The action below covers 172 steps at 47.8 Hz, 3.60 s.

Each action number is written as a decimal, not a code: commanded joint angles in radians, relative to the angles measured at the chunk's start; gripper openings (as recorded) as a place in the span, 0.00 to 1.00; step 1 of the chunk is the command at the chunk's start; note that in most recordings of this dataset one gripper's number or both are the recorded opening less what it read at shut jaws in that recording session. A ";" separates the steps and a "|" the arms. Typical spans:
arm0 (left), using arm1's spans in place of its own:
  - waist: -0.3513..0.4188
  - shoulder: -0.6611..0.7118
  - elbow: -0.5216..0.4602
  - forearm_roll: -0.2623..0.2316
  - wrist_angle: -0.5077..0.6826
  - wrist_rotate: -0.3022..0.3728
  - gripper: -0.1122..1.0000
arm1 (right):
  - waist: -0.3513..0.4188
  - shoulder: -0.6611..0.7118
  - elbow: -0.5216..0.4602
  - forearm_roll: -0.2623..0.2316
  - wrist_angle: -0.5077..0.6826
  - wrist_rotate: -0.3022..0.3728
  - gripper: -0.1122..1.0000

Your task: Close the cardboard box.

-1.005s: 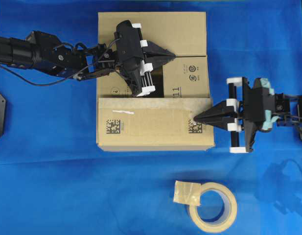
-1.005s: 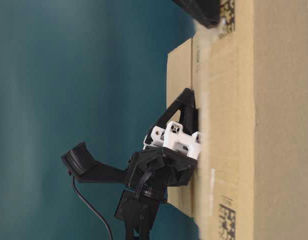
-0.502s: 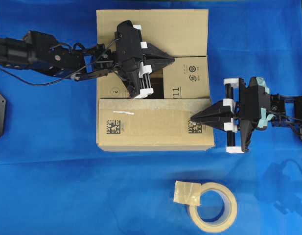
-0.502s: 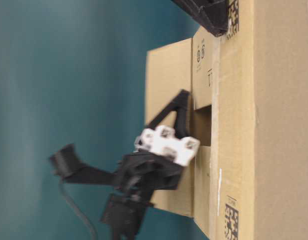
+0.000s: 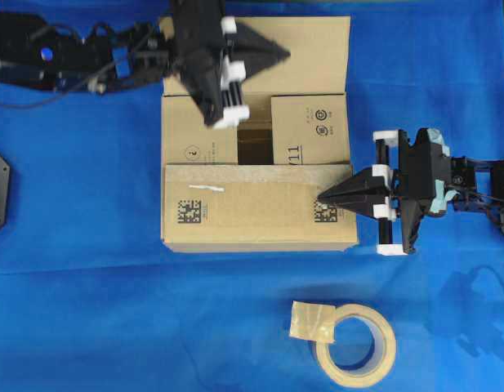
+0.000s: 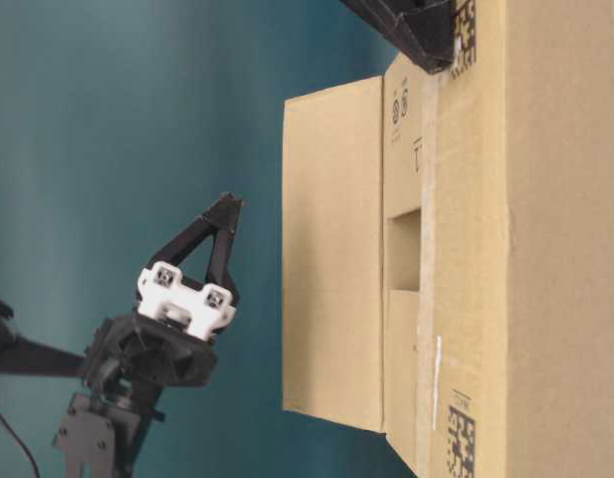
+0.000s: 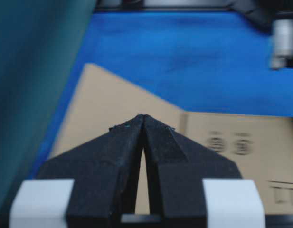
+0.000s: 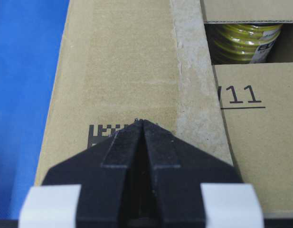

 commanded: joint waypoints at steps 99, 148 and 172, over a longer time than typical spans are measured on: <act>-0.115 -0.060 -0.104 0.002 0.770 -0.163 0.10 | -0.012 0.018 -0.034 0.002 -0.006 -0.009 0.10; -0.150 -0.161 0.284 -0.003 0.249 -0.307 0.10 | -0.129 0.018 -0.041 0.003 -0.046 -0.011 0.10; -0.167 -0.169 0.291 -0.003 0.222 -0.302 0.10 | -0.146 0.018 -0.040 0.002 -0.031 -0.011 0.10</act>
